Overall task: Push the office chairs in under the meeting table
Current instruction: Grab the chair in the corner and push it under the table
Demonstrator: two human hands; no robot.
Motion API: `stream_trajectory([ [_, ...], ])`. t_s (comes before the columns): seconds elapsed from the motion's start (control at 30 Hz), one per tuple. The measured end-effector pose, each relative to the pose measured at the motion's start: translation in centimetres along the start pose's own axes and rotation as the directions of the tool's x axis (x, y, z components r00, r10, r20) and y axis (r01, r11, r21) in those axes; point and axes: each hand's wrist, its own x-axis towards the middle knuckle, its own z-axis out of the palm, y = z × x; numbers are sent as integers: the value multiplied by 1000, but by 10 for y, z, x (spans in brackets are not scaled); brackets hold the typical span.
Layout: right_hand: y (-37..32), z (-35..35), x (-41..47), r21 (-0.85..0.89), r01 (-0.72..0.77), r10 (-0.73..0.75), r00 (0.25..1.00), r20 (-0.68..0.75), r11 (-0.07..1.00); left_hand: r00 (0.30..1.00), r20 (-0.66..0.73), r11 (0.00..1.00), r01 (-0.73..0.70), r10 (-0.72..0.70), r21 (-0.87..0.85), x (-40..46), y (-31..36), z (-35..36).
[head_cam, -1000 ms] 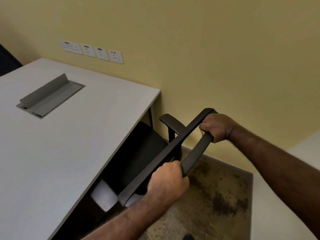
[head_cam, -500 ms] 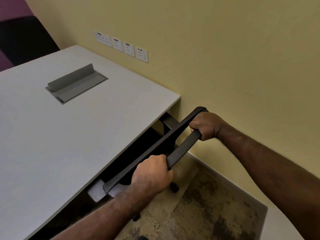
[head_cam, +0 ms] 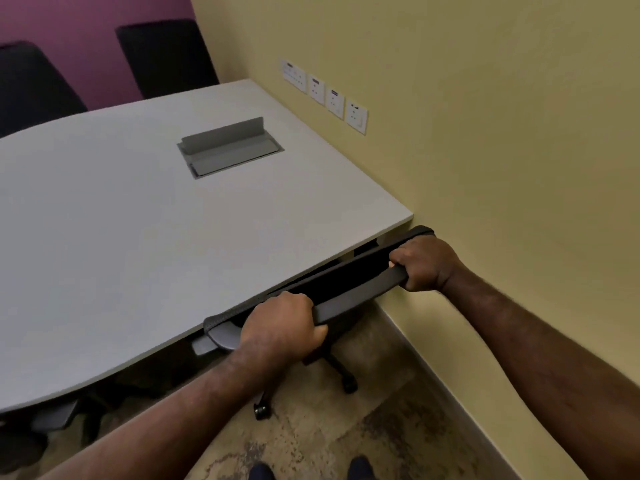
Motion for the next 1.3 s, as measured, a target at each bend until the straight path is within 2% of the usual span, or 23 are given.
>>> stream_trajectory([
  [0.3, 29, 3, 20, -13, 115, -116, 992, -47, 993, 984, -114, 980, 149, -134, 130, 14, 20, 5],
  [0.7, 28, -2, 59, 31, 185, -183, 982, -42, 982, 968, -136, 961, 232, -212, 149, 36, -3, -5],
  [1.03, 38, 3, 81, 25, 168, -168, 986, -8, 985, 973, -128, 966, 211, -193, 149, 52, -11, -10],
  [1.3, 39, -1, 87, 49, 188, -185, 981, -54, 981, 971, -144, 969, 209, -190, 130, 56, -14, -13],
])
